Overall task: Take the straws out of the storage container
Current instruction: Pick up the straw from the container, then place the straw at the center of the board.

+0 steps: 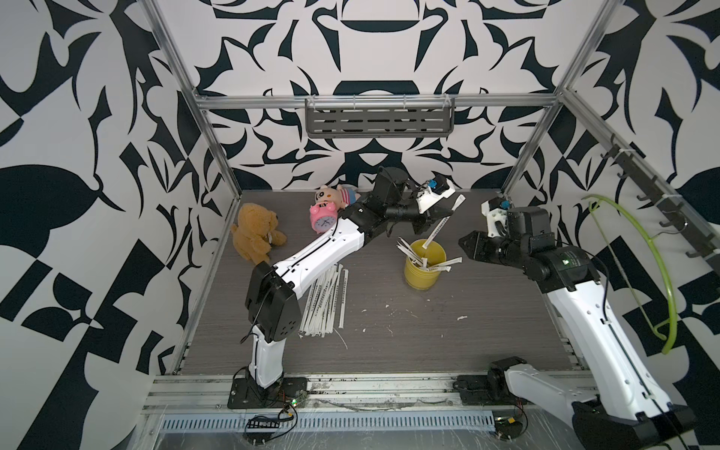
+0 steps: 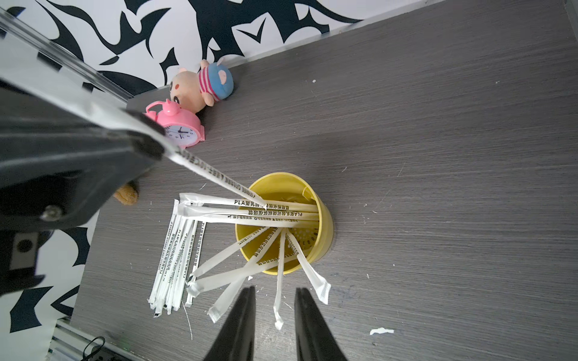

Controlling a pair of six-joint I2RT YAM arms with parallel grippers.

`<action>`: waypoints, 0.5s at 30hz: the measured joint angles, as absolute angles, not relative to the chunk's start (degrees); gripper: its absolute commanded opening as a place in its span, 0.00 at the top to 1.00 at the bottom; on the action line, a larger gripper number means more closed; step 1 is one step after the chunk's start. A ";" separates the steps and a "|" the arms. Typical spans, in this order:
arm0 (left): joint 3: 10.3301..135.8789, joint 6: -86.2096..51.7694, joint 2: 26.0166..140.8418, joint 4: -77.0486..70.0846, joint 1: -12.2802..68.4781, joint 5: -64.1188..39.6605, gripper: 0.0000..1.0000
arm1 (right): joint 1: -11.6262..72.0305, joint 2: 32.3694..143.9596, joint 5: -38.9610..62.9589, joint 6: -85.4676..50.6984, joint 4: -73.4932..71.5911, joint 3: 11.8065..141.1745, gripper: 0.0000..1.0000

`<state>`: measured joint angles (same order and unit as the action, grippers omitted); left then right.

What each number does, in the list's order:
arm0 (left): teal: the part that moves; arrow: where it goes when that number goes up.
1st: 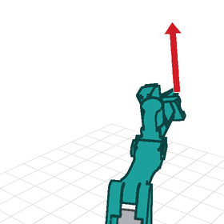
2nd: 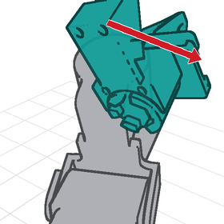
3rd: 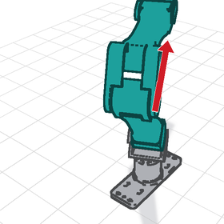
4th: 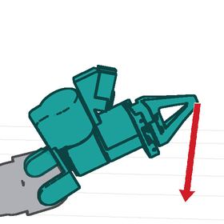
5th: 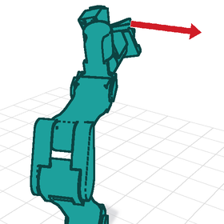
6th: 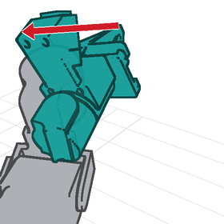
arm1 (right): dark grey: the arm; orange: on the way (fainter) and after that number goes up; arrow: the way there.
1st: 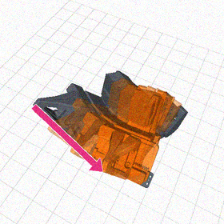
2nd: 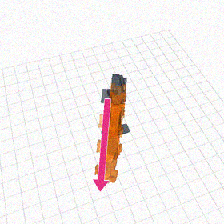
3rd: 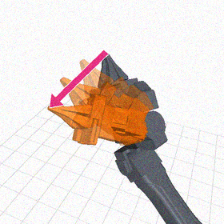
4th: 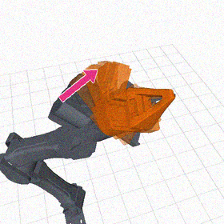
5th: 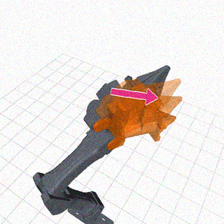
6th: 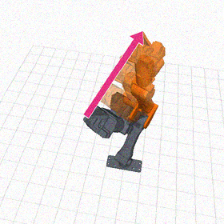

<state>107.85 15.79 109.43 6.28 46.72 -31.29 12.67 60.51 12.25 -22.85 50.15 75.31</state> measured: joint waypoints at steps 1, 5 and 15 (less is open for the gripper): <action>107.85 15.68 109.06 6.15 46.81 -31.11 1.00 | 12.67 60.40 12.34 -22.96 50.11 75.37 0.73; 107.85 15.11 107.22 5.37 47.42 -30.33 1.00 | 12.67 59.68 12.78 -23.00 49.82 75.83 0.73; 107.28 10.13 96.88 6.96 48.01 -25.65 1.00 | 12.67 59.44 17.10 -20.12 49.34 79.18 0.74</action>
<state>107.28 10.13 96.88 6.96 48.01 -25.65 12.67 59.44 17.10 -20.12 49.34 79.18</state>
